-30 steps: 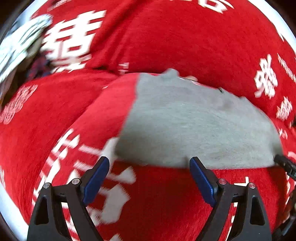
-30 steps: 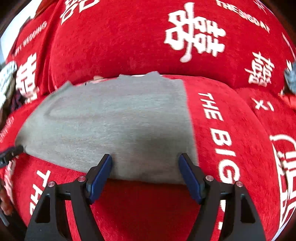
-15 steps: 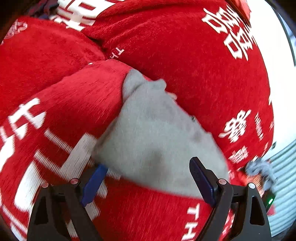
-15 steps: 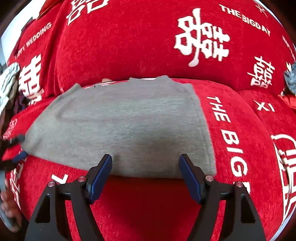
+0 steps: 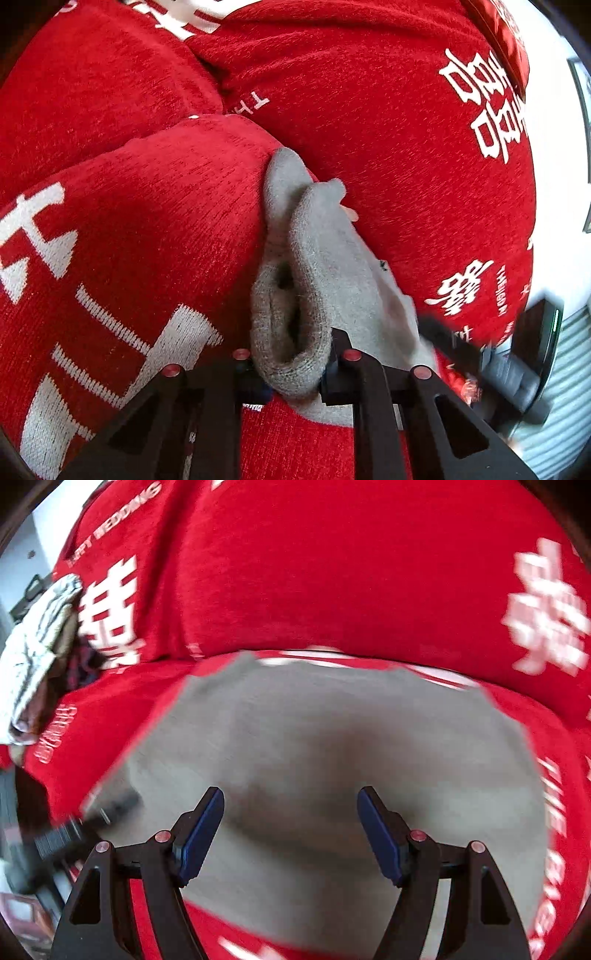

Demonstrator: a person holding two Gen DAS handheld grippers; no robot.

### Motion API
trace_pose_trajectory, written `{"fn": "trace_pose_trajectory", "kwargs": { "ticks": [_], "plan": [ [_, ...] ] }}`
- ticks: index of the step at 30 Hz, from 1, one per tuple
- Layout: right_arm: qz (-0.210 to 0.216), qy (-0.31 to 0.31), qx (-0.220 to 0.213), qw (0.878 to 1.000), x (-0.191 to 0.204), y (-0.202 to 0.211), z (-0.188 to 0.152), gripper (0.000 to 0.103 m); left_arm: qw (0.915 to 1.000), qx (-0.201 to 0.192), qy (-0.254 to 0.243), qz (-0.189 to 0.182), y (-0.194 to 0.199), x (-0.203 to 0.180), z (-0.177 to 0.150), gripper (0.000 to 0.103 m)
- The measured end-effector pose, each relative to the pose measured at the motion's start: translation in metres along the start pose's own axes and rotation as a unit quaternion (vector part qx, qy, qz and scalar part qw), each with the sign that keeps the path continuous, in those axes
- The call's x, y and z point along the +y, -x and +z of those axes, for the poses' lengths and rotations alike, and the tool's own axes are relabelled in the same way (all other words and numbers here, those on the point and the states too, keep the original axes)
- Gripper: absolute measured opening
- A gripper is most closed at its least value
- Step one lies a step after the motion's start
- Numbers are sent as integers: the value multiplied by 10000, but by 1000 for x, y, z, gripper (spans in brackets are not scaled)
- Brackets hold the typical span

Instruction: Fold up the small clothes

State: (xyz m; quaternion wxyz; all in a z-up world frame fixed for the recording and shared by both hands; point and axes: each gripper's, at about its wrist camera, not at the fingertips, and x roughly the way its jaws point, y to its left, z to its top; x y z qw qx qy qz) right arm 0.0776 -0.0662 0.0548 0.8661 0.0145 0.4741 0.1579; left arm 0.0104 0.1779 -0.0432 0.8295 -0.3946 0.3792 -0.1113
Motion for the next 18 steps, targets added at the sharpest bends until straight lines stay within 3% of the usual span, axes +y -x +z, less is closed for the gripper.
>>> {"fn": "trace_pose_trajectory", "kwargs": {
  "ticks": [4, 10, 12, 18],
  "plan": [
    [304, 83, 363, 9988, 48, -59, 45, 78, 9998, 3, -22, 186, -1, -1, 0, 18],
    [254, 233, 724, 9968, 93, -131, 71, 78, 9996, 68, 93, 255, -4, 2, 3, 18],
    [84, 478, 713, 9963, 112, -147, 78, 88, 9995, 88, 184, 224, -5, 4, 4, 18],
    [-369, 1011, 953, 9896, 138, -164, 91, 92, 9989, 141, 435, 34, 1, 12, 0, 18]
  ]
}}
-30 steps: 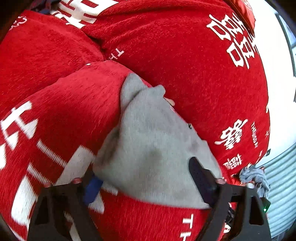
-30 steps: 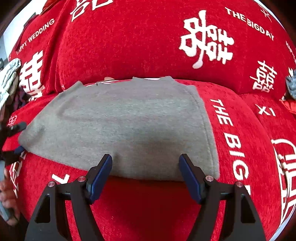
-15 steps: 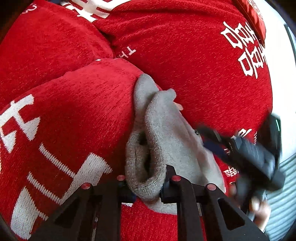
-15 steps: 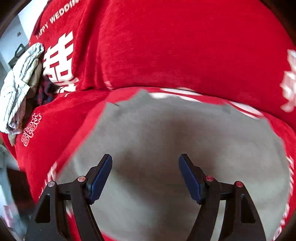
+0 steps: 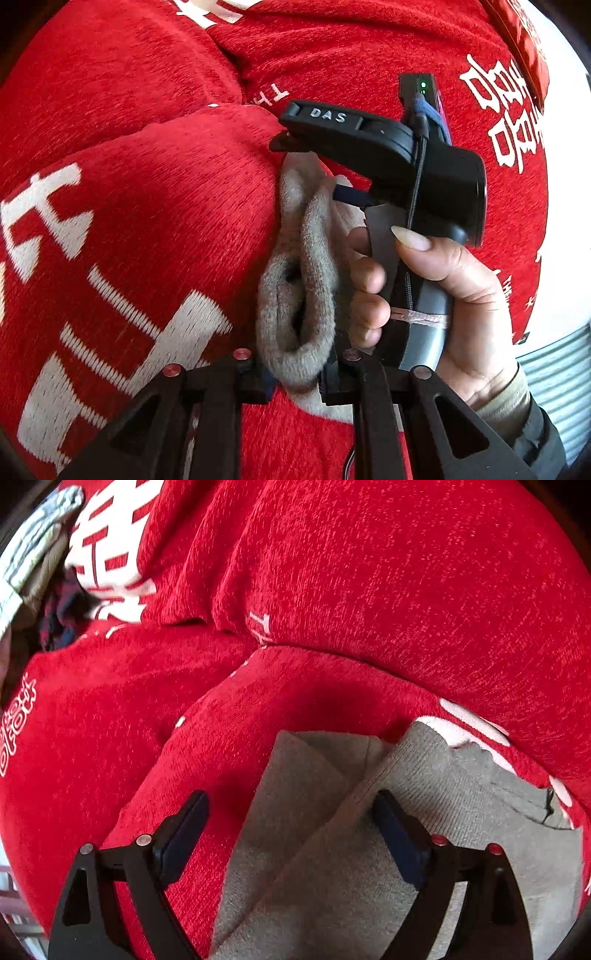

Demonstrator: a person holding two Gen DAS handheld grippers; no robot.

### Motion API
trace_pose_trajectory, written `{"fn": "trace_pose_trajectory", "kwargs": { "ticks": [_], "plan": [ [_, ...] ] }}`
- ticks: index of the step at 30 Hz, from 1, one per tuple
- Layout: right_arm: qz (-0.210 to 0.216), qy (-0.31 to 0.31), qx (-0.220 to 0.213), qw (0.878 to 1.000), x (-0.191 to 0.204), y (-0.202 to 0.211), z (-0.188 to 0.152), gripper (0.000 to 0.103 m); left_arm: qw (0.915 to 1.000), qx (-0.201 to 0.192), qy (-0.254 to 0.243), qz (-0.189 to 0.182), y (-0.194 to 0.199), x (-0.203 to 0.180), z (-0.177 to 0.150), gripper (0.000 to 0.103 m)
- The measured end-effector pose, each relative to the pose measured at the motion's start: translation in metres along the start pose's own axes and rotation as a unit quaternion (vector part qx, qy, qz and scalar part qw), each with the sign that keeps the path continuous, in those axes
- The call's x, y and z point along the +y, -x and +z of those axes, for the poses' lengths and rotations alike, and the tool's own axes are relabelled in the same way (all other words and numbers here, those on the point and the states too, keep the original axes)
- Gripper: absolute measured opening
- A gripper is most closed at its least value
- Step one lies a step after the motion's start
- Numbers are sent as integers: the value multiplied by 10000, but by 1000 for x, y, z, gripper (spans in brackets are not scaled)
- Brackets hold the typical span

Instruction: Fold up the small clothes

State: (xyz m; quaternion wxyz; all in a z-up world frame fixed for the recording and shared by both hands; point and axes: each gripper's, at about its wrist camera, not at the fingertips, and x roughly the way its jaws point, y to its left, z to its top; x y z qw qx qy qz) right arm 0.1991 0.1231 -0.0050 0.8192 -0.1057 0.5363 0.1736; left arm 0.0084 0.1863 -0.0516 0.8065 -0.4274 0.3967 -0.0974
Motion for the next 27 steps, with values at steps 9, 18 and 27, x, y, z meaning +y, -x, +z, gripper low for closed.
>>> {"fn": "trace_pose_trajectory", "kwargs": {
  "ticks": [9, 18, 27],
  "plan": [
    [-665, 624, -55, 9958, 16, -4, -10, 65, 9997, -10, 27, -241, 5, 8, -2, 18],
    [194, -71, -512, 9985, -44, 28, -16, 22, 9987, -83, -395, -315, 3, -11, -4, 9],
    [884, -714, -680, 9912, -83, 41, -26, 22, 9934, -309, -1099, 144, 2, -38, -7, 9]
  ]
}}
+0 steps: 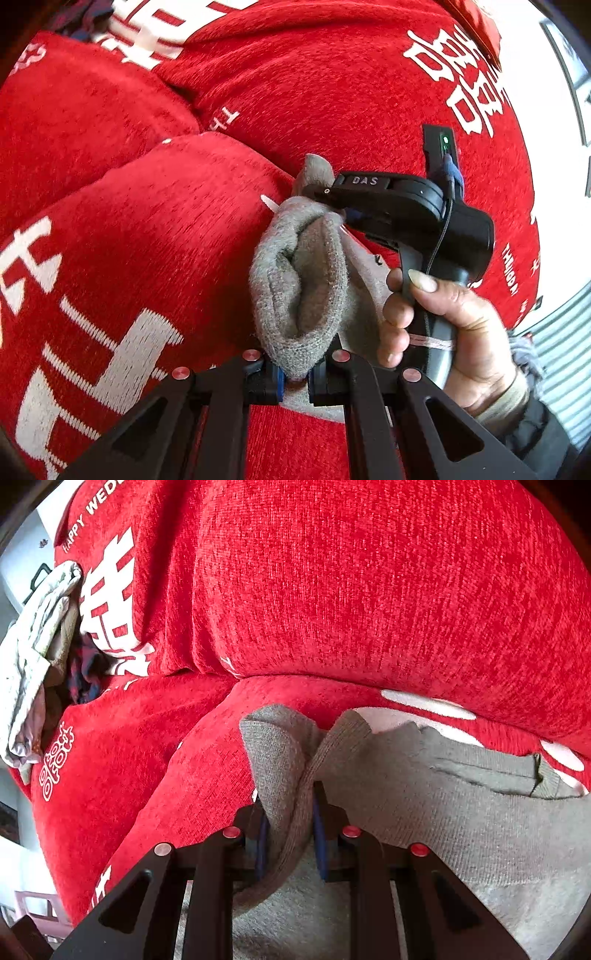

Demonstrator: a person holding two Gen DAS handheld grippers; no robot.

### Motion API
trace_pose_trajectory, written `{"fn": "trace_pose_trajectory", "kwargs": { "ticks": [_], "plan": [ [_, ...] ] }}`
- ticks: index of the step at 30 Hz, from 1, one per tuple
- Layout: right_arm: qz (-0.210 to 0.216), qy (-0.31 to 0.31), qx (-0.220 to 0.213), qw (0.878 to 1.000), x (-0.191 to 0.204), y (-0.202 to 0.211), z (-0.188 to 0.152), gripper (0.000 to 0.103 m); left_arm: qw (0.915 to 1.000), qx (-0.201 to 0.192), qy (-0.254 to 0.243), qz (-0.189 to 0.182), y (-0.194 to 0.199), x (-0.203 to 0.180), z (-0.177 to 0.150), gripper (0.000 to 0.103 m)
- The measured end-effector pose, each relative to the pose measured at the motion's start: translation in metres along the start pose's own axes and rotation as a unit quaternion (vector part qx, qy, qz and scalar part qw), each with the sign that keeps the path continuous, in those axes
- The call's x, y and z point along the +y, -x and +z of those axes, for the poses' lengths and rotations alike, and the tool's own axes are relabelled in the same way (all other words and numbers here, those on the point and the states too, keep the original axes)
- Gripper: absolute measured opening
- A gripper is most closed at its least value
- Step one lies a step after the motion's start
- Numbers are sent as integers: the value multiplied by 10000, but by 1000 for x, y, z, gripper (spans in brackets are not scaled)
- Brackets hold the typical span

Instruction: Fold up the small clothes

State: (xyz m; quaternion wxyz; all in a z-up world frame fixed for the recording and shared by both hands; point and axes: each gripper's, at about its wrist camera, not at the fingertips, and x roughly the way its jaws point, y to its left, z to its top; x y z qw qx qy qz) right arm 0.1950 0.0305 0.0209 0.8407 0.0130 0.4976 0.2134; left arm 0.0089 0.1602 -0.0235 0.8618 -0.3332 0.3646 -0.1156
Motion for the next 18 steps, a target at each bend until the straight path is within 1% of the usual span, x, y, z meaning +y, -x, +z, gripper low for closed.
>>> {"fn": "trace_pose_trajectory", "kwargs": {
  "ticks": [2, 5, 8, 10, 14, 18],
  "plan": [
    [16, 18, -2, 10000, 3, -3, 1, 22, 9996, -9, -202, 174, -1, -7, -1, 9],
    [167, -68, -94, 9998, 1, 1, 0, 21, 9985, -26, -428, 331, 0, -17, -2, 9],
    [373, -275, -202, 9987, -10, 9, -1, 21, 9972, -62, -620, 417, 4, -28, -3, 9],
    [460, -383, -274, 9978, -18, 15, -1, 21, 9955, -104, -785, 524, 6, -39, -5, 9],
    [614, -526, -381, 9960, -33, 32, 0, 21, 9913, -109, -1152, 621, 8, -65, -13, 9],
    [629, -618, -427, 9952, -46, 46, 0, 21, 9879, -1, -1378, 716, 6, -88, -18, 9]
  ]
}}
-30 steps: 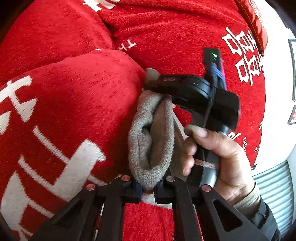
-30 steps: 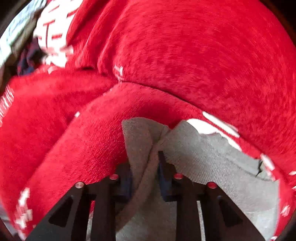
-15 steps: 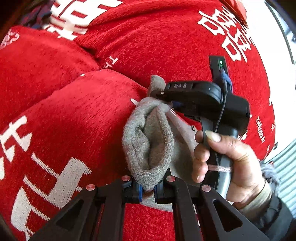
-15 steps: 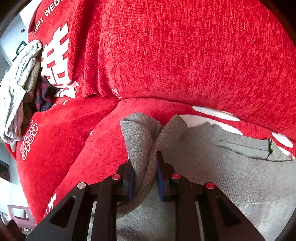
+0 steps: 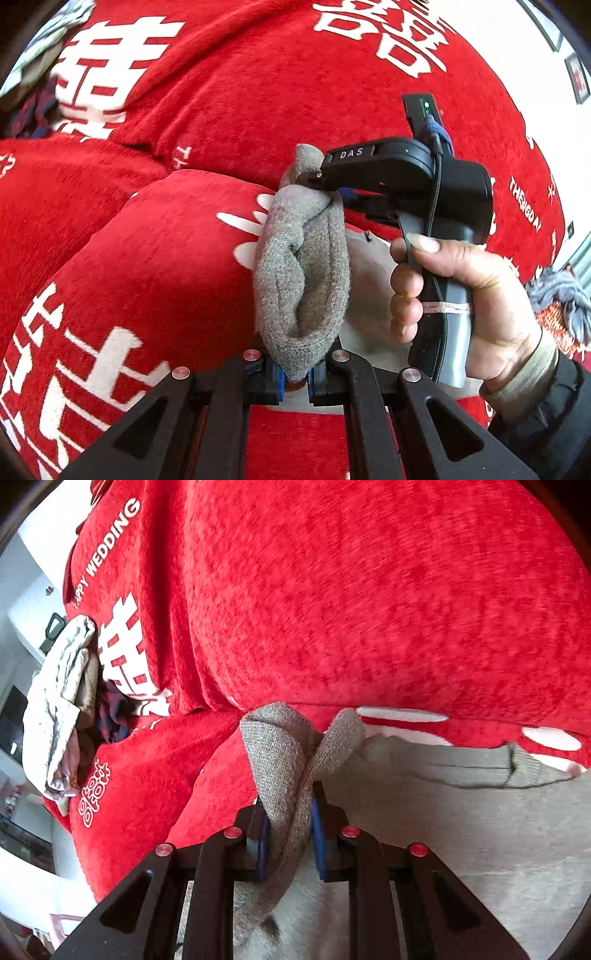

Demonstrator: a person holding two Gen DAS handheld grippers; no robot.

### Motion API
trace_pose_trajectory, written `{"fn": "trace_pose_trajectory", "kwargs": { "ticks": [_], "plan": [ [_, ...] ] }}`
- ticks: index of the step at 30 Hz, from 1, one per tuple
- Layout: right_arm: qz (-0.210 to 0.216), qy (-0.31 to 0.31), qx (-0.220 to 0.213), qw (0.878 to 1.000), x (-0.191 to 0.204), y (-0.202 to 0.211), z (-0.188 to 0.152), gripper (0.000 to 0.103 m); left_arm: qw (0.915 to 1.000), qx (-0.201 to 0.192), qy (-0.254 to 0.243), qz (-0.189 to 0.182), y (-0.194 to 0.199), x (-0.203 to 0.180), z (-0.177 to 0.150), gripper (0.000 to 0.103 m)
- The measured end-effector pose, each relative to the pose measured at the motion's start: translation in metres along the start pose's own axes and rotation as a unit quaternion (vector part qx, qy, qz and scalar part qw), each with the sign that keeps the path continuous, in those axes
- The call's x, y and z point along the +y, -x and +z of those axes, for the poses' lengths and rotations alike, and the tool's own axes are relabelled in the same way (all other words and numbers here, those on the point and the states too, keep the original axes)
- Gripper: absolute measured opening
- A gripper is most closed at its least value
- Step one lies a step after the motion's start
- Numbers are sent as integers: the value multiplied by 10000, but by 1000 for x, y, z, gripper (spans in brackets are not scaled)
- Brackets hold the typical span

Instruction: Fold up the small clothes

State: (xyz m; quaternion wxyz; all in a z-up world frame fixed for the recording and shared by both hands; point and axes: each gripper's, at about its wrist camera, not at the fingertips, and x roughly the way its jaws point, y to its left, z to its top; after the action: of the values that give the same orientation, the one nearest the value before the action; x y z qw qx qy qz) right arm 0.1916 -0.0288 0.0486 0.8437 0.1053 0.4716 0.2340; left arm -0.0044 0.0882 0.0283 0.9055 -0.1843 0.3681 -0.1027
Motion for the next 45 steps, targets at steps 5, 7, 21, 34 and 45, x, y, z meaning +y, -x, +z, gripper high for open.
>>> {"fn": "trace_pose_trajectory", "kwargs": {
  "ticks": [5, 7, 21, 34, 45],
  "plan": [
    [12, -81, -17, 10000, -16, 16, 3, 21, 9996, 142, -234, 80, -2, -22, 1, 9],
    [-8, -49, -33, 10000, -20, 22, 4, 21, 9990, 221, -359, 136, -5, -32, 0, 9],
    [-49, -50, -182, 9998, -69, 68, 5, 21, 9939, 575, -912, 249, -30, -90, -7, 9],
    [75, -243, -289, 9993, -124, 101, -7, 21, 9849, 762, -1524, 322, -44, -148, -25, 9],
    [229, -323, -486, 9980, -165, 132, -19, 21, 9739, 834, -2065, 437, -51, -199, -45, 9]
  ]
}}
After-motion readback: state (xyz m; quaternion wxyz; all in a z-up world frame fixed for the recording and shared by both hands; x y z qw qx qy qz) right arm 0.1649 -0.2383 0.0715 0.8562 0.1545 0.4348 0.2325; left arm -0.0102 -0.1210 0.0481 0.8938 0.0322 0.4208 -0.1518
